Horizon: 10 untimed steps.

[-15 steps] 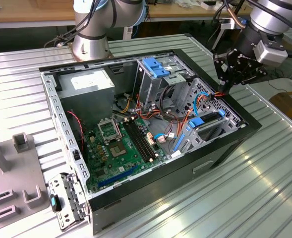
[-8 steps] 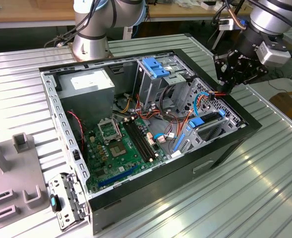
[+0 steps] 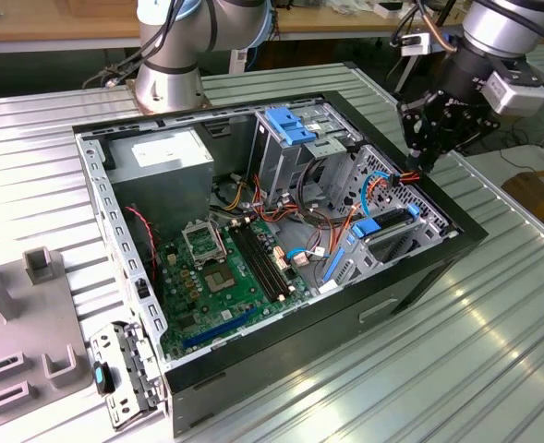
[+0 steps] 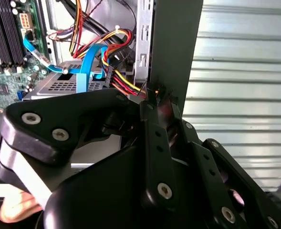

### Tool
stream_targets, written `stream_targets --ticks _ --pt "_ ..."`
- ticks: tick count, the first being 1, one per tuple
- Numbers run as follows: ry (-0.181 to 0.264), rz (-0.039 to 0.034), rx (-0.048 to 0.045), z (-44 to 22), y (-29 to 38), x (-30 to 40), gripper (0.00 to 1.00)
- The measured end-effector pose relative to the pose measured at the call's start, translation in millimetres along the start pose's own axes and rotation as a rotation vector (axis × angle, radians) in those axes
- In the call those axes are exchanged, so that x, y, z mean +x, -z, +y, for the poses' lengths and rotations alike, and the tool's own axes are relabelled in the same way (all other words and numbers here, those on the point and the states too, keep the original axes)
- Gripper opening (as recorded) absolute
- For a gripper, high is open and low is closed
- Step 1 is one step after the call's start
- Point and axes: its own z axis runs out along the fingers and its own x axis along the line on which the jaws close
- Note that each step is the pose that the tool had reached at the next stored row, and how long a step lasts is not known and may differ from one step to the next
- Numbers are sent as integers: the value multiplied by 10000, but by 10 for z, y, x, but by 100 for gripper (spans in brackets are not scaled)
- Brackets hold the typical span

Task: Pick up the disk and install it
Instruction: 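Insert the first disk wire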

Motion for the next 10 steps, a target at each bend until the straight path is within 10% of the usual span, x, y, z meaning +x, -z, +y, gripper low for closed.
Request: stream_targets --ticks 6,10 --pt "727 -25 50 2 -39 14 27" --pt "1042 86 128 35 -39 13 27"
